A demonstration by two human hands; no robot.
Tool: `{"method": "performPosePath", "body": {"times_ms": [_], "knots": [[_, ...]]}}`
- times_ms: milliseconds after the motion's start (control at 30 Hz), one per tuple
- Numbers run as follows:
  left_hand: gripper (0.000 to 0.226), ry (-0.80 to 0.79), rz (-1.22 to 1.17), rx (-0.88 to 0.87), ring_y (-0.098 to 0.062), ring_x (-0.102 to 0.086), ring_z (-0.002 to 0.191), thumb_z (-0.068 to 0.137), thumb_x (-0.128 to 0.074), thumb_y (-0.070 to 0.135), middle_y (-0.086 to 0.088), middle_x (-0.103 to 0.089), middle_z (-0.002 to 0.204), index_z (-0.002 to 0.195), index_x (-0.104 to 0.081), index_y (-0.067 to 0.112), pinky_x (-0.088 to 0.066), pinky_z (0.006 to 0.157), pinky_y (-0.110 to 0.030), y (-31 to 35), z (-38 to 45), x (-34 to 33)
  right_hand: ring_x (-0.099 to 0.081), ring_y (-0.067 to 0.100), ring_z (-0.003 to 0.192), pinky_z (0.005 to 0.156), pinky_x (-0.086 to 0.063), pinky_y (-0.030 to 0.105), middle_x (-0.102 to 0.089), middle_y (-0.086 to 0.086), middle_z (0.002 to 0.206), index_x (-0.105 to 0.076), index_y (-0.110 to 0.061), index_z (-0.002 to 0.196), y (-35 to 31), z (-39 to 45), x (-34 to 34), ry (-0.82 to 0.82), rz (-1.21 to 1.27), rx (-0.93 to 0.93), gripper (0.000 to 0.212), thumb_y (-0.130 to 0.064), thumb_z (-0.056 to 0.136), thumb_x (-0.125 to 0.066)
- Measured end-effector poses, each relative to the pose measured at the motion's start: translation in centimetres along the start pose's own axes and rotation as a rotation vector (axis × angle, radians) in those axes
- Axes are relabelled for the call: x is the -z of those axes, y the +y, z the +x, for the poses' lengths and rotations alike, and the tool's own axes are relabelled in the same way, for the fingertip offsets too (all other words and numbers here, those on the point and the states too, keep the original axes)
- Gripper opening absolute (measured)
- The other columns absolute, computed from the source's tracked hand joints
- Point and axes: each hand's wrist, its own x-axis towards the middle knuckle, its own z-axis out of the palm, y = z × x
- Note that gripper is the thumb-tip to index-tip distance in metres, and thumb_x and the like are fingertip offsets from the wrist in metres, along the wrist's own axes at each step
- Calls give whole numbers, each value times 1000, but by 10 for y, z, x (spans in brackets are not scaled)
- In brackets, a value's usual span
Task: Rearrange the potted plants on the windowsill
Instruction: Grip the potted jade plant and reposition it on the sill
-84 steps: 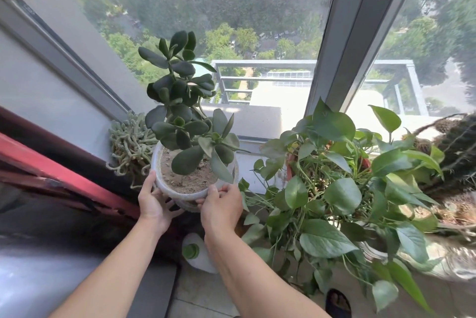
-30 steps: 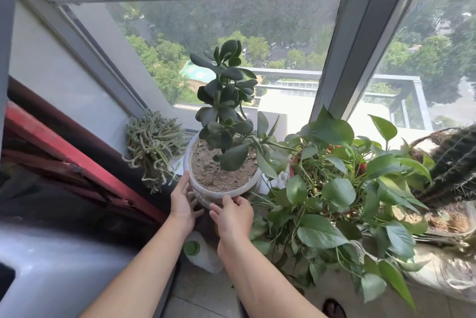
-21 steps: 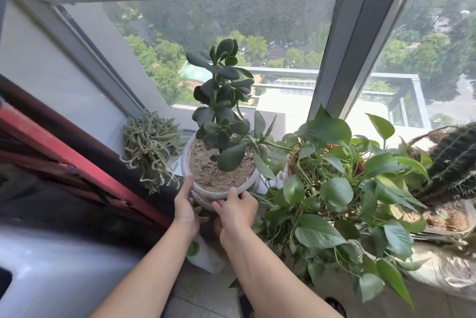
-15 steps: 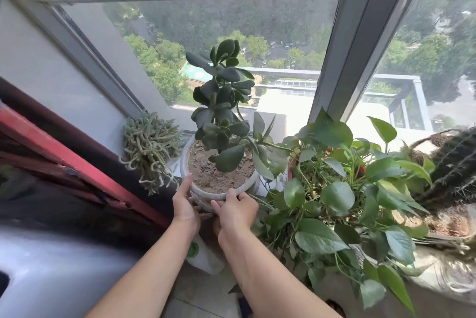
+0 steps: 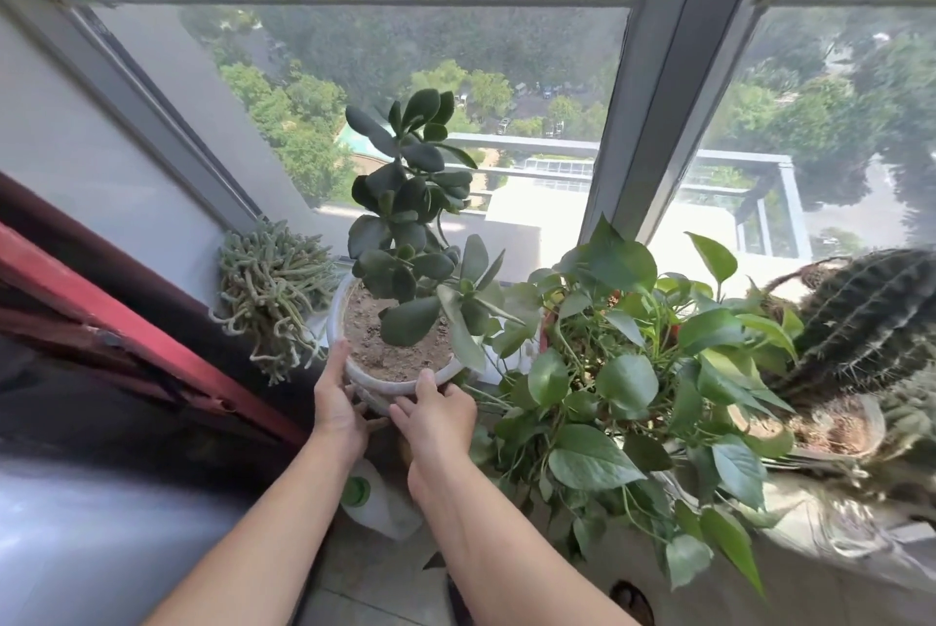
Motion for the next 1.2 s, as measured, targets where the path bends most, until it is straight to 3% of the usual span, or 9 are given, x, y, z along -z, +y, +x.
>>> {"method": "performPosePath", "body": {"times_ms": [233, 333, 400, 533, 600, 733, 867, 1000, 1200], "knots": [[79, -4, -18, 17, -25, -67, 75, 51, -74, 75, -4, -71, 81, 107, -68, 19, -49, 62, -35, -9, -18, -10, -64, 44, 118, 97, -54, 48, -67, 3, 100, -55, 5, 120, -21, -37, 31, -146, -173, 59, 25, -9, 99, -55], [90, -3, -4, 5, -32, -66, 104, 58, -69, 75, -8, -72, 107, 124, -65, 13, -48, 86, -45, -12, -28, -18, -65, 39, 117, 96, -56, 43, -65, -1, 84, -43, 2, 146, -28, -48, 43, -176, -267, 83, 51, -12, 98, -56], [74, 7, 11, -35, -34, -66, 105, 65, -66, 75, -13, -71, 120, 114, -68, 19, -44, 101, -51, -13, -38, -22, -71, 35, 111, 89, -59, 36, -63, -2, 85, -39, 1, 149, -31, -54, 53, -195, -329, 108, 57, -11, 96, -56], [51, -1, 20, -77, -29, -64, 103, 79, -56, 71, -12, -71, 112, 103, -65, 27, -38, 110, -55, -17, -60, -28, -73, 23, 94, 77, -60, 25, -71, 15, 107, -44, 0, 146, -42, -68, 81, -237, -424, 150, 55, -10, 94, -57], [46, -7, 24, -92, -26, -64, 99, 80, -55, 69, -12, -70, 119, 101, -64, 29, -40, 104, -51, -19, -72, -32, -74, 27, 100, 84, -63, 33, -72, 13, 104, -48, -1, 143, -49, -75, 97, -246, -480, 193, 53, -9, 92, -58], [78, 31, 29, -79, -33, -44, 139, 82, -55, 69, -10, -46, 154, 147, -44, 27, -28, 110, -55, -25, -95, -41, -77, 19, 91, 86, -63, 36, -72, 2, 95, -59, -6, 133, -75, -91, 126, -217, -611, 350, 42, -16, 92, -60], [92, 54, 6, -79, -33, -32, 148, 81, -56, 69, -12, -34, 163, 156, -29, 23, -21, 119, -57, -26, -116, -50, -75, 9, 76, 76, -64, 31, -76, 0, 94, -70, -17, 112, -105, -106, 151, -141, -706, 541, 22, -22, 92, -61], [87, 69, 20, -125, -32, -35, 146, 84, -58, 63, -12, -36, 161, 155, -31, 20, -25, 117, -55, -22, -138, -61, -70, 17, 80, 75, -59, 33, -72, 0, 89, -66, -26, 90, -134, -114, 181, -23, -670, 642, 7, -20, 93, -63], [65, 13, 288, -246, -33, -46, 134, 86, -66, 43, -14, -45, 152, 141, -53, 11, -36, 113, -52, -9, -174, -75, -68, 19, 87, 82, -56, 35, -73, 4, 97, -67, -18, 99, -161, -118, 206, -81, -767, 582, 8, -17, 94, -61]]}}
